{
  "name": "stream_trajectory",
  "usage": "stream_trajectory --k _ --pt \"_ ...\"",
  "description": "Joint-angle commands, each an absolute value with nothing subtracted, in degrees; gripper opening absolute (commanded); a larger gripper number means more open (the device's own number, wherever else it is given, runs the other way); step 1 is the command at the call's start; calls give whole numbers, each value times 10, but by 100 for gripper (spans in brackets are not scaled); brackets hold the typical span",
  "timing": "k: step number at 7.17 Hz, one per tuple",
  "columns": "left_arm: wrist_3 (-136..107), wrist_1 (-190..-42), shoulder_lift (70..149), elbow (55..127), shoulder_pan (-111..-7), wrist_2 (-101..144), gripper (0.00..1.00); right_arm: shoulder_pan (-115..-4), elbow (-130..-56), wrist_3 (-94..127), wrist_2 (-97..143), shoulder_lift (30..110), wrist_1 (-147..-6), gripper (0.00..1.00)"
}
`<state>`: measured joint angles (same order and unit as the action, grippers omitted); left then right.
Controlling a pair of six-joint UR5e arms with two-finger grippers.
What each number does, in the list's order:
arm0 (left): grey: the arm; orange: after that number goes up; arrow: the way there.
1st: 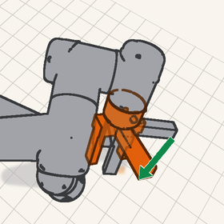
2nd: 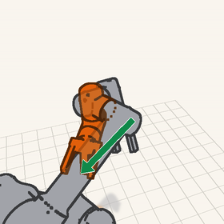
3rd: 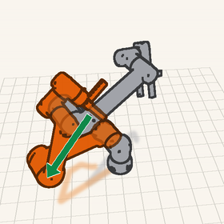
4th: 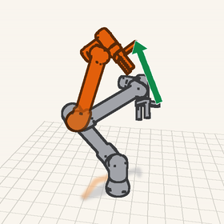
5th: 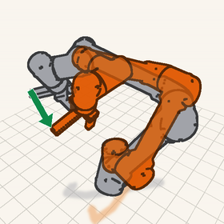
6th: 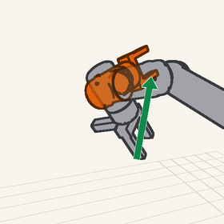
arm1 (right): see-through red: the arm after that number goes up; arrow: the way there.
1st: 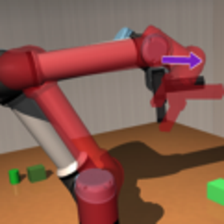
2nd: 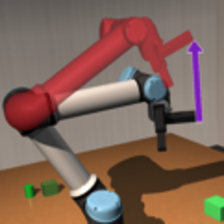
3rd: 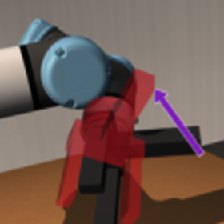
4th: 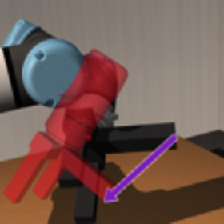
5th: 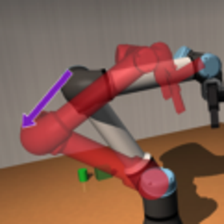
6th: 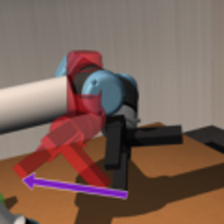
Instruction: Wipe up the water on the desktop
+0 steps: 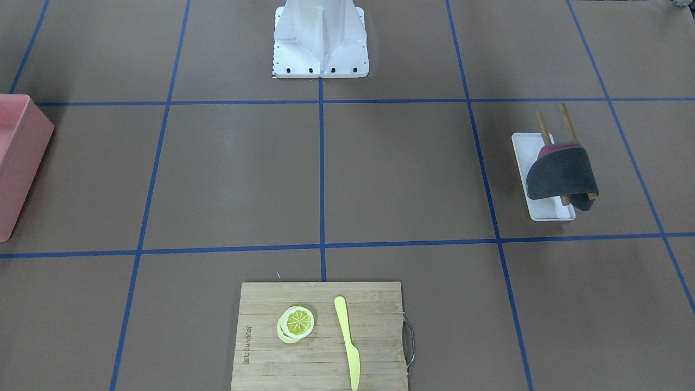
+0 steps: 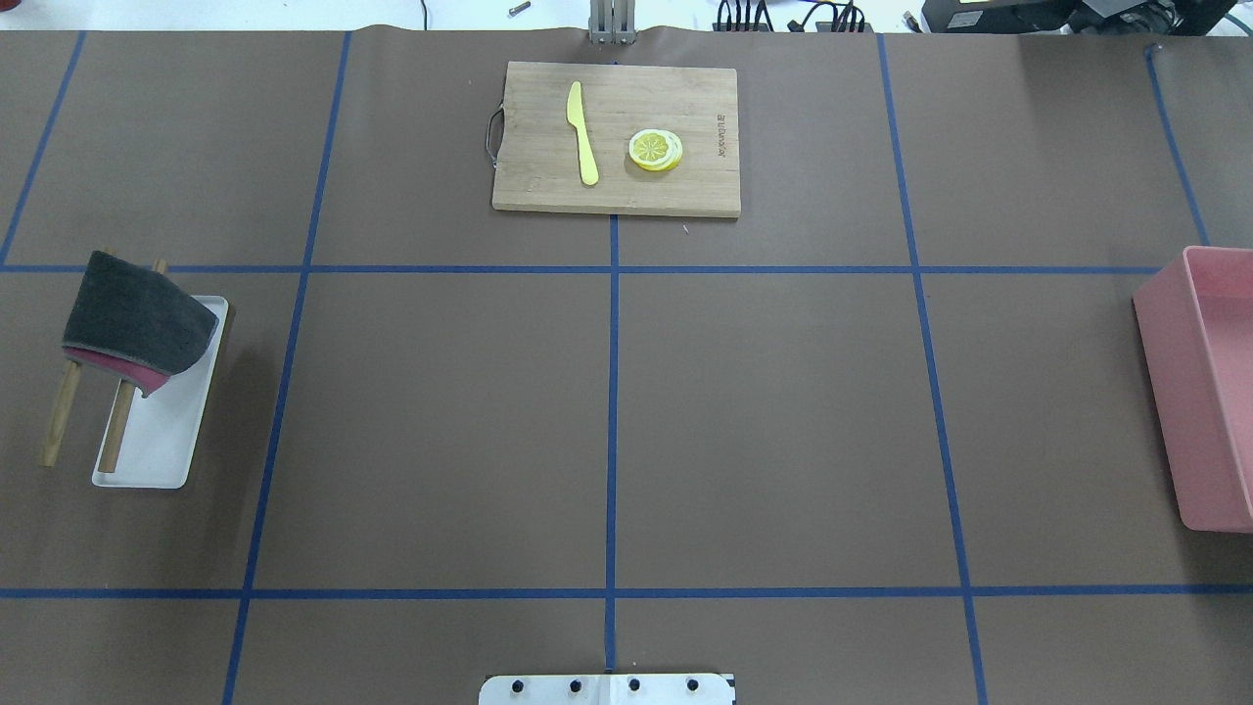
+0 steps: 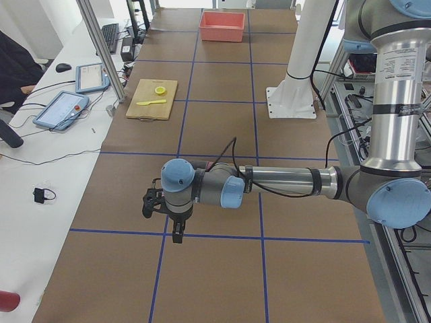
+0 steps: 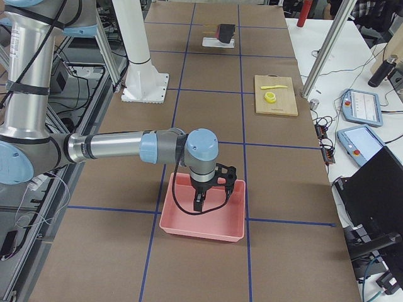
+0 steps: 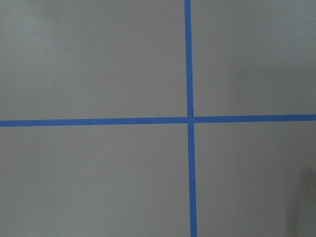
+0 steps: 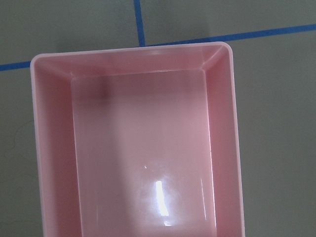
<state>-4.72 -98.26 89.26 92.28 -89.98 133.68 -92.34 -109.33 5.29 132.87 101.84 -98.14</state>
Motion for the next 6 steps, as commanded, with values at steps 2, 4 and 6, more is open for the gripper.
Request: stream_trajectory --k 2,4,6 --pt "-102 -983 947 934 -898 1342 99 -915 -1121 53 1323 1012 -968 100" --pt "-222 -990 960 960 -862 1375 99 -915 -1107 59 1325 1011 -952 100" --pt "-305 -1013 957 975 -815 1375 99 -915 -1104 61 1322 1006 -952 100"
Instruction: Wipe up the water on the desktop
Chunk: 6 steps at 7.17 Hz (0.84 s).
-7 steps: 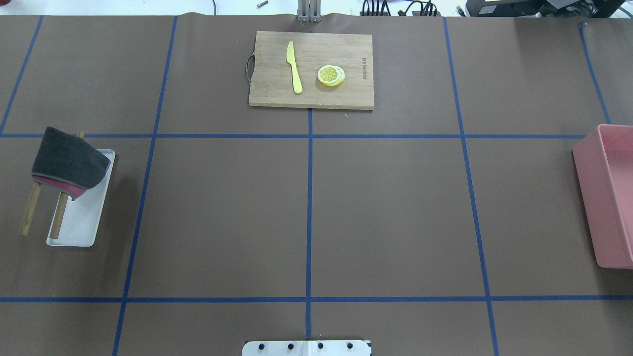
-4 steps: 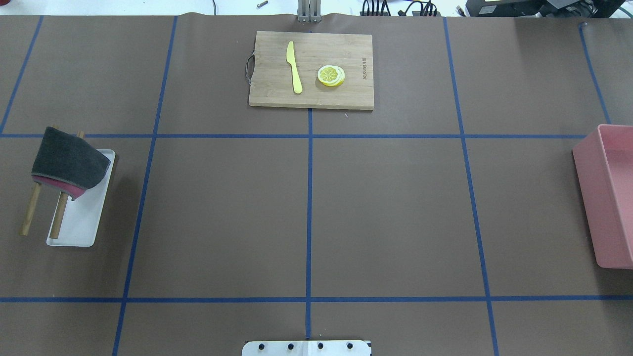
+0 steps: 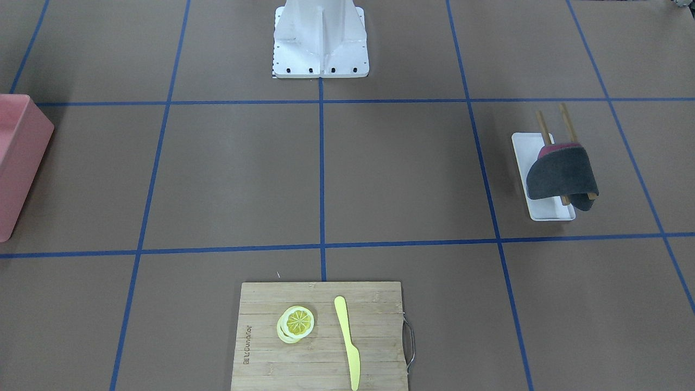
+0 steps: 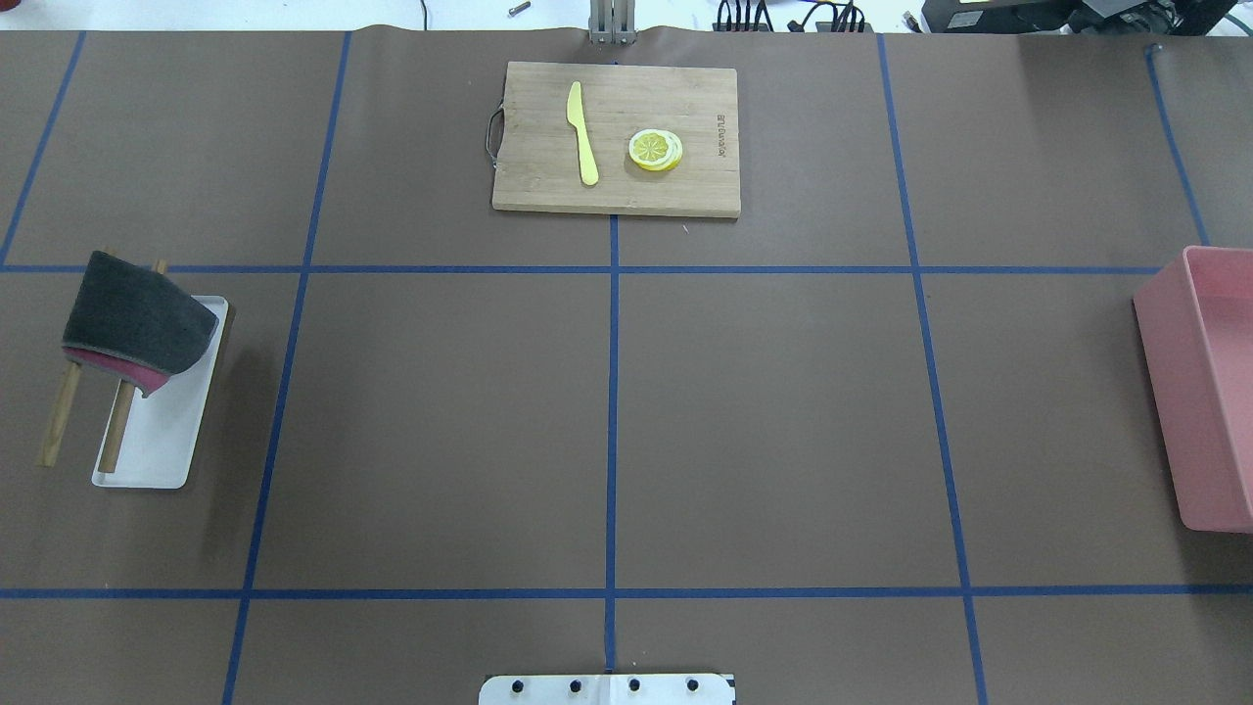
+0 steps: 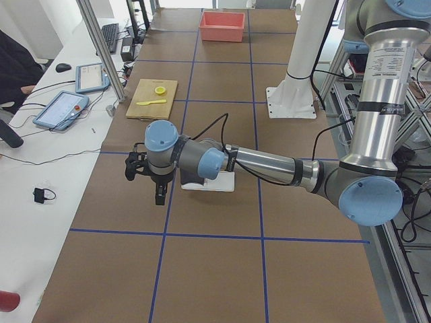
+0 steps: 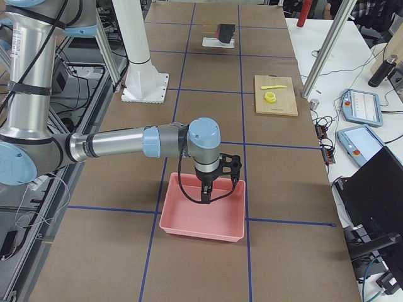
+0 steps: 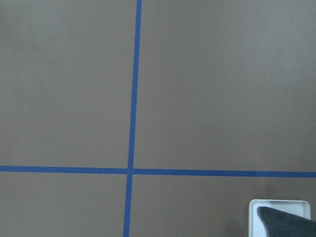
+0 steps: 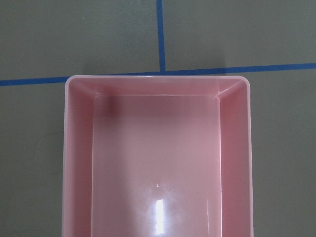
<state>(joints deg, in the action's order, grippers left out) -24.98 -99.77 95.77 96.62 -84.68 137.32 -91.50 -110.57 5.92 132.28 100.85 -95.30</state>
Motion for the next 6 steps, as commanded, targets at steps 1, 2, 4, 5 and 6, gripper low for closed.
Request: stream_trajectory --k 1,2,4,5,6 --pt "-368 -1053 955 976 -776 1369 99 -915 -1104 62 1322 1005 -952 100" --pt "-429 -1091 949 975 -738 1367 99 -915 -1106 61 1324 1005 -953 100" --pt "-476 -1145 932 975 -702 1369 98 -915 -1102 62 1330 1005 -954 100" --pt "-476 -1146 933 976 -692 1372 98 -915 -1101 63 1348 1004 -954 100" --pt "-476 -1147 933 976 -684 1373 98 -915 -1098 66 1353 998 -954 100"
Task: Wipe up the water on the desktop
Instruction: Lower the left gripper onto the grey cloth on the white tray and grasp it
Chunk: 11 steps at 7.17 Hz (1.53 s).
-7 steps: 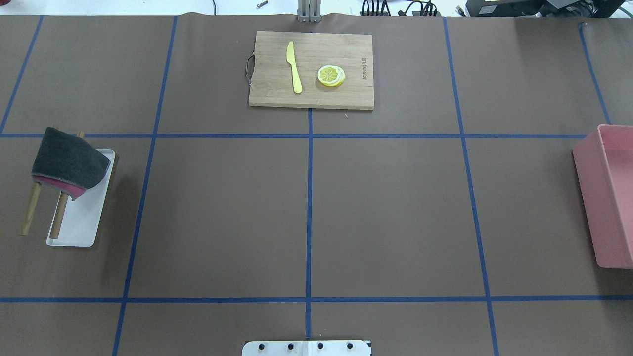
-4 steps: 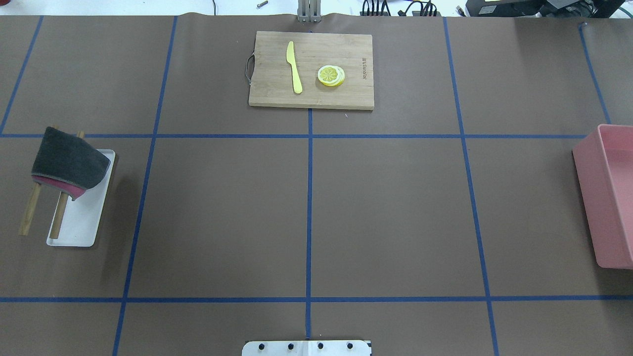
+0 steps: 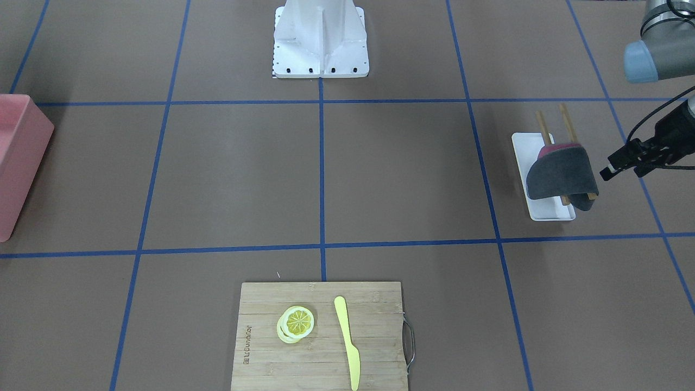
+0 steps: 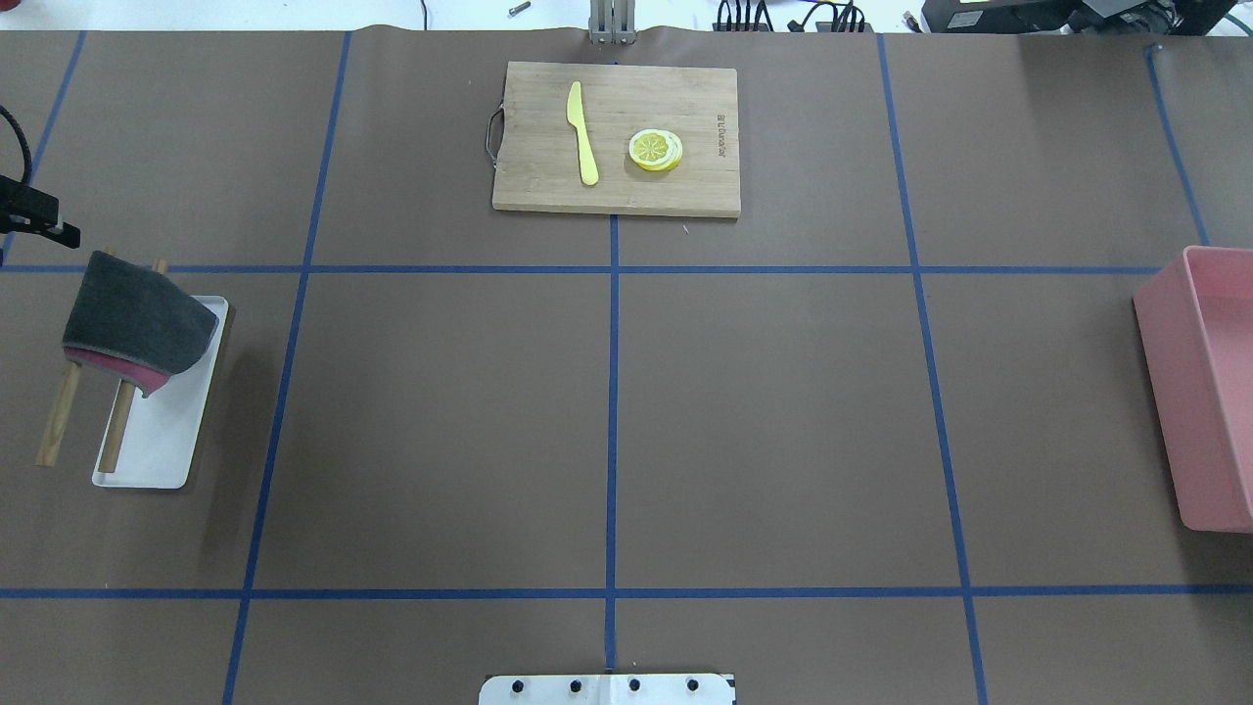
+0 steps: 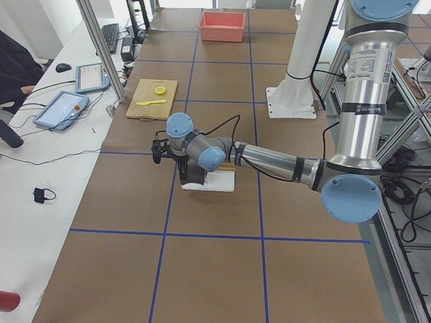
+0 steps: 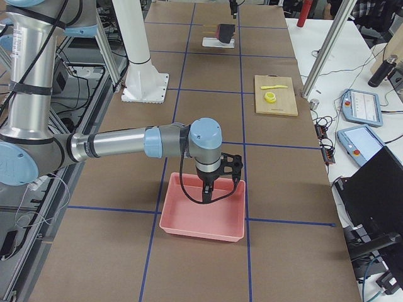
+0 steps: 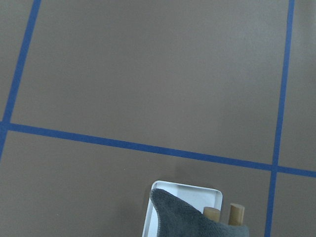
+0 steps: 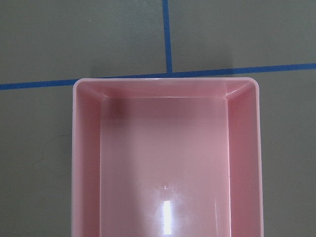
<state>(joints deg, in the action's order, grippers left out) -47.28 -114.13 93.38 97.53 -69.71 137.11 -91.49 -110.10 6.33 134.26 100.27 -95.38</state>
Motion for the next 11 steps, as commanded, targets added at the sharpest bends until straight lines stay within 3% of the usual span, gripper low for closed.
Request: stream_trajectory --k 1,2,4,7,8,11 --pt "-476 -1147 933 977 -666 1373 98 -915 -1097 68 1354 991 -957 100" --pt "-475 -1147 933 978 -660 1373 97 -915 -1098 68 1356 991 -957 100" --pt "-476 -1147 933 978 -660 1373 35 -915 -1098 89 1380 985 -958 100" --pt "-475 -1149 933 979 -660 1373 14 -915 -1098 91 1384 984 -958 100" --pt "-475 -1147 931 985 -662 1374 0 -915 -1098 91 1384 984 -958 100" --pt "-475 -1141 904 1013 -695 1430 0 -915 -1099 91 1389 972 -959 100"
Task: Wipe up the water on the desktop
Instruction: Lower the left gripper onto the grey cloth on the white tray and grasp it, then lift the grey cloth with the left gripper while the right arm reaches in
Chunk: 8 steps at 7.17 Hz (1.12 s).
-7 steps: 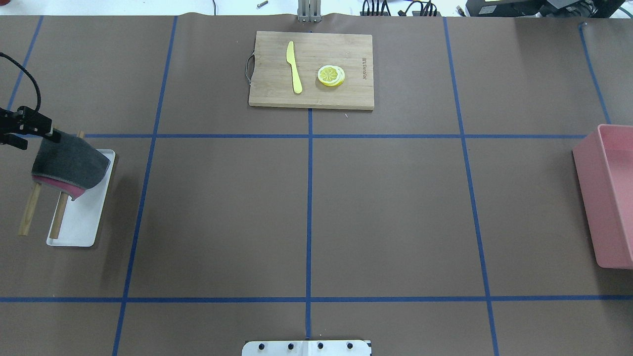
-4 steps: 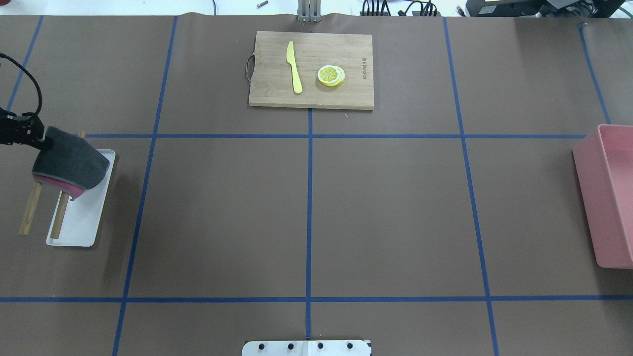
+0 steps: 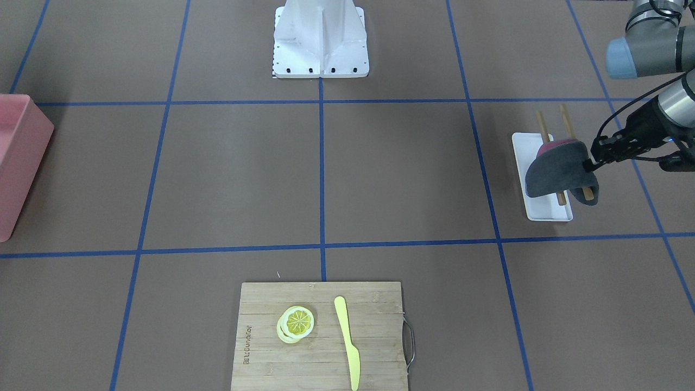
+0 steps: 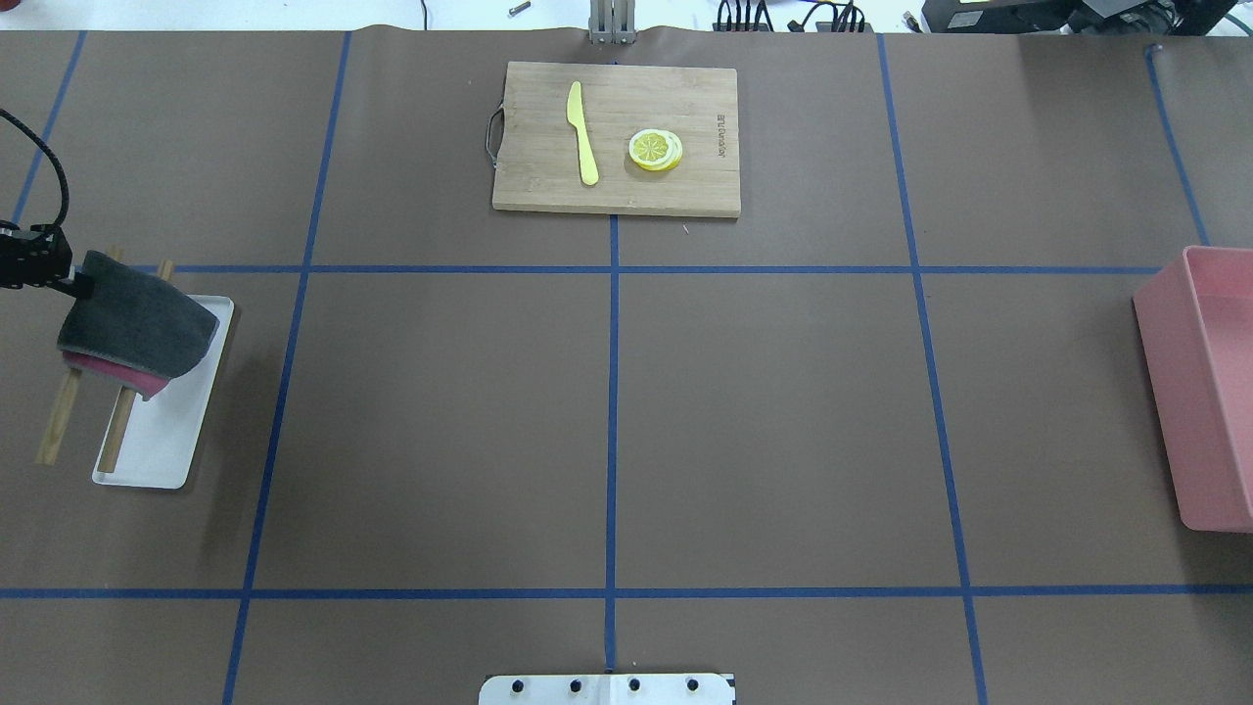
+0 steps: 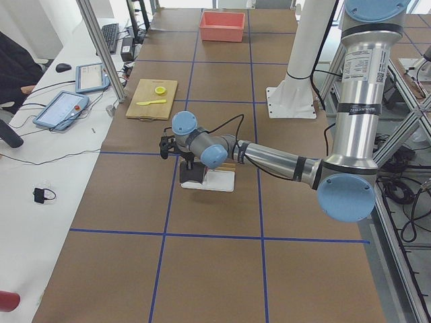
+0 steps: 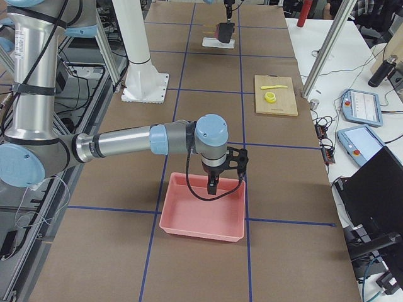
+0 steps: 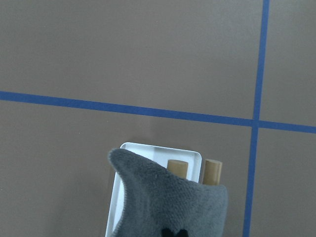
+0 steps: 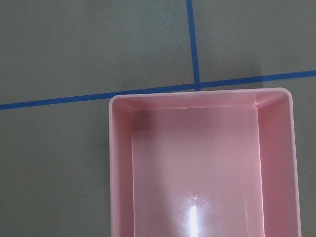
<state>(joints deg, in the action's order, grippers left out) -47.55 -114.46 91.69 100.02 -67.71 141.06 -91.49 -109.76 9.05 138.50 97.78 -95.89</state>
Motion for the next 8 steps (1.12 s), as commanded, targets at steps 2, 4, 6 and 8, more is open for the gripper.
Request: stream_trajectory --k 2,4,6,8 --pt "-478 -1094 913 1023 -757 1497 0 -910 -1103 89 1421 961 -955 100" --pt "-592 -1022 991 1045 -761 1503 0 -902 -1107 79 1482 933 -951 100" --pt "-797 -1023 1086 1042 -738 1498 0 -861 -1120 87 1481 893 -898 100" --pt "-927 -1024 1143 1042 -674 1437 0 -813 -1120 94 1477 855 -838 100"
